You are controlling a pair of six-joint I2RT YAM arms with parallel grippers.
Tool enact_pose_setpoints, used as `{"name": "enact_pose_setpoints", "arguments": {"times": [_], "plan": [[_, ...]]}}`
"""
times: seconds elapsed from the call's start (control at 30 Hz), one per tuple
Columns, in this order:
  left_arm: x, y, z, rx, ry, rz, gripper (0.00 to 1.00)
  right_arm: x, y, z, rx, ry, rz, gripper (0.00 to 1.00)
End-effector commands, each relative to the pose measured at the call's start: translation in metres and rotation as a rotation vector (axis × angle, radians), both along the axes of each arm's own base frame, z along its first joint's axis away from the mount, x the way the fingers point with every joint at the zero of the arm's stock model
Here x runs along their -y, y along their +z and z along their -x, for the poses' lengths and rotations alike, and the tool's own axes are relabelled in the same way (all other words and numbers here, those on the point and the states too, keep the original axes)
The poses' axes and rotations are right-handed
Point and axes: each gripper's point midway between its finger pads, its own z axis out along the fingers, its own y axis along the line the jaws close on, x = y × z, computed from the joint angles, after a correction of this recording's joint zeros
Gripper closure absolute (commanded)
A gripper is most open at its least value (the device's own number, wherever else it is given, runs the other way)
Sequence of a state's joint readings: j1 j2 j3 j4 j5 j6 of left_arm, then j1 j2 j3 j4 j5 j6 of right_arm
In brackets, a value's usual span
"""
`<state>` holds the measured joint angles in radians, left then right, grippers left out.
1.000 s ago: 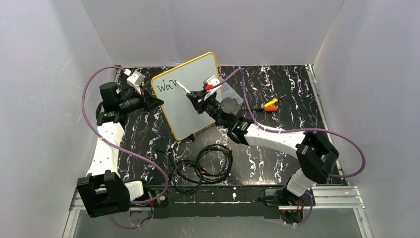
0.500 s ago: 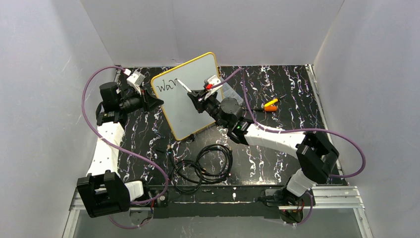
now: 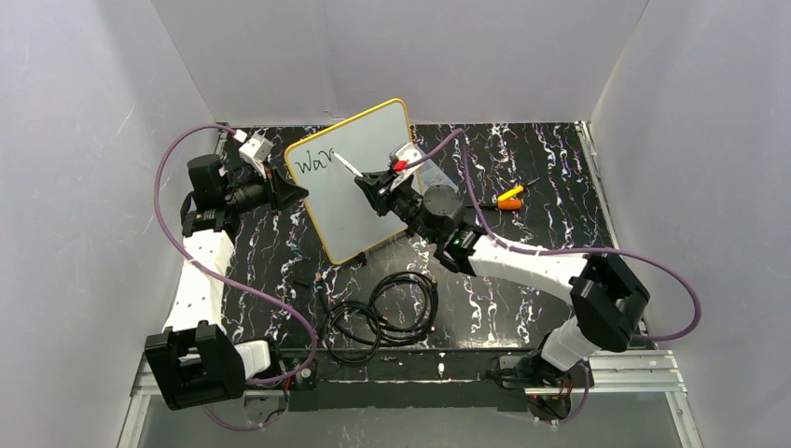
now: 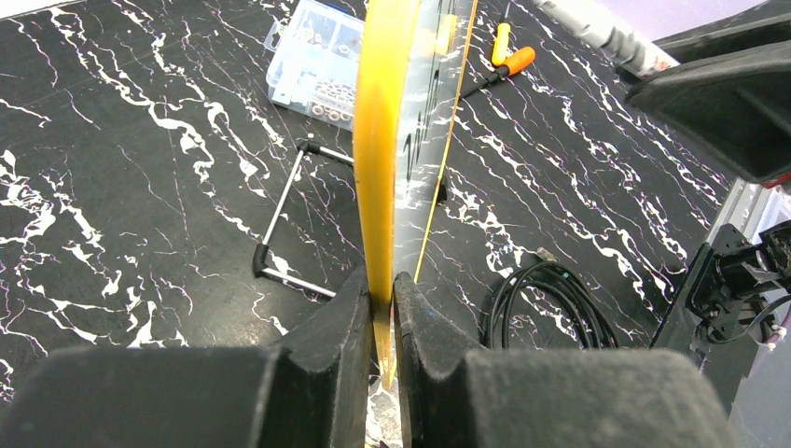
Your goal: Write a sentence on the whiteboard
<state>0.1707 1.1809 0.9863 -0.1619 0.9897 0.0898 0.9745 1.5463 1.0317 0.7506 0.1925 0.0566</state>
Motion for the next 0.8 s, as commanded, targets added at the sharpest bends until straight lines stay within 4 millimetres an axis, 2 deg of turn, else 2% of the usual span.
{"name": "enact_pose_setpoints", "arguments": {"times": [0.0,0.27,0.47,0.77], "plan": [[0.006,-0.007,0.014,-0.053,-0.021,0.01,1.0,0.014,0.042,0.011,0.049,0.018,-0.081,0.99],[0.005,-0.006,0.013,-0.05,-0.019,0.008,1.0,0.021,0.037,0.017,0.026,0.03,-0.062,0.99],[0.005,-0.006,0.013,-0.05,-0.017,0.006,1.0,0.017,0.022,0.013,0.007,0.036,-0.034,0.99],[0.005,-0.007,0.012,-0.054,-0.019,0.007,1.0,0.011,0.016,0.001,0.006,0.001,-0.017,0.99]]}}
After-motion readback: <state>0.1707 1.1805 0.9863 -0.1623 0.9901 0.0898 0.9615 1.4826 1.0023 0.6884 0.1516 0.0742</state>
